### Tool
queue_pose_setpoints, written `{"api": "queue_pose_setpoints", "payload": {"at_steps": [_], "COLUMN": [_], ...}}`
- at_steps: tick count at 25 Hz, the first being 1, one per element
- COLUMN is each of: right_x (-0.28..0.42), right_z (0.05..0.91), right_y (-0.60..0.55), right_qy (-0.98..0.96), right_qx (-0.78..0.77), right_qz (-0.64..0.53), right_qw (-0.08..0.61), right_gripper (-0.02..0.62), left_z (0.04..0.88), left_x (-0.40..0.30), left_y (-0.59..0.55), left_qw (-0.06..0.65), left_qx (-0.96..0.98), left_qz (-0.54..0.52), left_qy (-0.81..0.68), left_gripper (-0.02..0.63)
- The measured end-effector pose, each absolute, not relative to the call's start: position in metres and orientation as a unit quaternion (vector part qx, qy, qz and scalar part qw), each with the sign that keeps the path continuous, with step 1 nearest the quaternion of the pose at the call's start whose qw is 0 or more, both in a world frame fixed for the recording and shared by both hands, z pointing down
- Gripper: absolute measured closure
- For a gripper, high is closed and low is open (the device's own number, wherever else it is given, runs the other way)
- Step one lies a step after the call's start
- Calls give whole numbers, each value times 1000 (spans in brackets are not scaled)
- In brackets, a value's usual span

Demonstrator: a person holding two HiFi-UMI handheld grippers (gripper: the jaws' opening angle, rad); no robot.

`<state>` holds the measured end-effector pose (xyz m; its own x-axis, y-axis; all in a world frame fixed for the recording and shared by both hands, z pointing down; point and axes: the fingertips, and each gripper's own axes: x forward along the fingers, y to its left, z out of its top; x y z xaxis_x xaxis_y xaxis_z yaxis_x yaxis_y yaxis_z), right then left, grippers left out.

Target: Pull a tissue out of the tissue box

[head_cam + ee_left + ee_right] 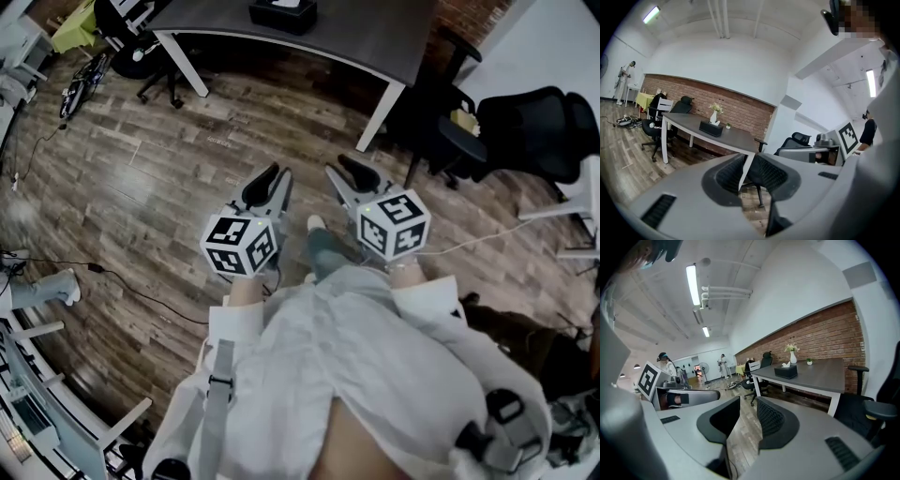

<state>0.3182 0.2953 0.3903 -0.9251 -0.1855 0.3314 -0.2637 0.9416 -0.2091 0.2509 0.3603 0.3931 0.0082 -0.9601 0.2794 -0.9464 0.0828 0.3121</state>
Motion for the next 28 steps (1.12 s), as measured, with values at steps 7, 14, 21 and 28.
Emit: {"api": "queue_pose_setpoints", "payload": {"at_steps": [7,14,21,28], "right_x": [260,220,199,174], "right_z": [372,365,381,393], "right_y": [229,172,141,114], "right_qy": [-979,-981,-979,-975], "right_qx": [92,82,69,72], "right_qz": [116,107,112,123], "right_qw": [141,142,157,171], "right_gripper": [503,503,503,503], "left_z": [376,368,382,396], "left_x": [197,156,135,104], "left_y": [296,237,209,193], "left_qw": [202,192,209,233], "left_qx": [665,656,644,627], "left_qz": [-14,-7,-20,-26], "left_qy": [-719,-730,-736,-743], "left_gripper": [514,514,514,514]}}
